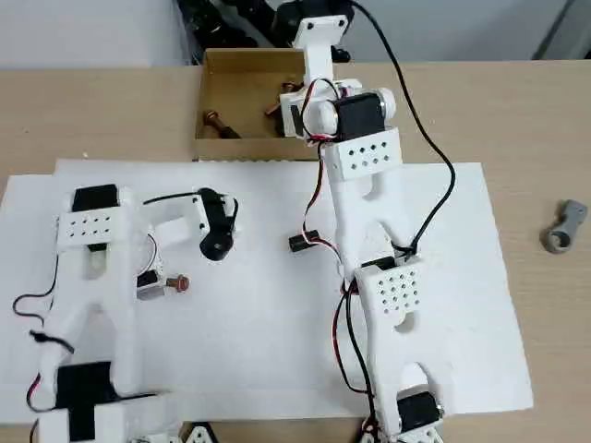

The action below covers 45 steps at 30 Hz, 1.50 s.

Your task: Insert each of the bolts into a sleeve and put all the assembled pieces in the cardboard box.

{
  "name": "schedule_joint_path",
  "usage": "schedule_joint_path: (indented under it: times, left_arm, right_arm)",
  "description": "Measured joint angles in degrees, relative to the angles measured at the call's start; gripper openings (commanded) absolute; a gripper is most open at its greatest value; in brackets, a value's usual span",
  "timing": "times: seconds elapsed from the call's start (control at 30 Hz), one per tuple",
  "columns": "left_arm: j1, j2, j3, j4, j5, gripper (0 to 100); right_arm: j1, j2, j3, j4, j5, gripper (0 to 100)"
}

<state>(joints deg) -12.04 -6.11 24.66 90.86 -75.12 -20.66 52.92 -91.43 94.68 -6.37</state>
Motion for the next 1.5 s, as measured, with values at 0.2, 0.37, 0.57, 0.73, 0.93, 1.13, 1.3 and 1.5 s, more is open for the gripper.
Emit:
schedule_joint_path:
  times: [0.2, 0.37, 0.57, 0.73, 0.93, 1.13, 1.3, 1.5]
  left_arm:
    - [0.1, 2.6, -0.2, -0.6, -1.8, 9]
    - [2.2, 4.5, -0.2, -1.5, -1.8, 8]
    - [3.9, 5.3, -0.2, -5.3, -1.8, 7]
    - [4.1, 7.6, -0.2, -7.6, -1.8, 7]
    - [4.1, 13.8, -1.1, -9.4, -1.8, 7]
    - [4.1, 15.9, -2.1, -9.6, -1.8, 6]
    - [4.1, 16.0, -2.1, -9.6, -1.8, 1]
    - [3.8, 16.1, -2.5, -9.6, 0.3, 0]
  right_arm:
    - [0.0, 0.0, 0.0, 0.0, 0.0, 25.1]
    - [0.0, 0.3, 0.0, 0.0, 0.0, 25.1]
    - [-0.7, 3.4, 0.0, 0.0, 0.0, 25.1]
    - [-2.6, 4.9, 0.0, 0.0, 0.0, 25.1]
    - [-4.0, 4.9, 0.0, 0.0, 0.0, 25.1]
    - [-4.0, 4.9, 0.0, 0.0, 0.0, 25.1]
    - [-4.0, 4.9, 0.0, 0.0, 0.0, 24.9]
    - [-4.0, 4.9, 0.0, 0.0, 0.0, 24.8]
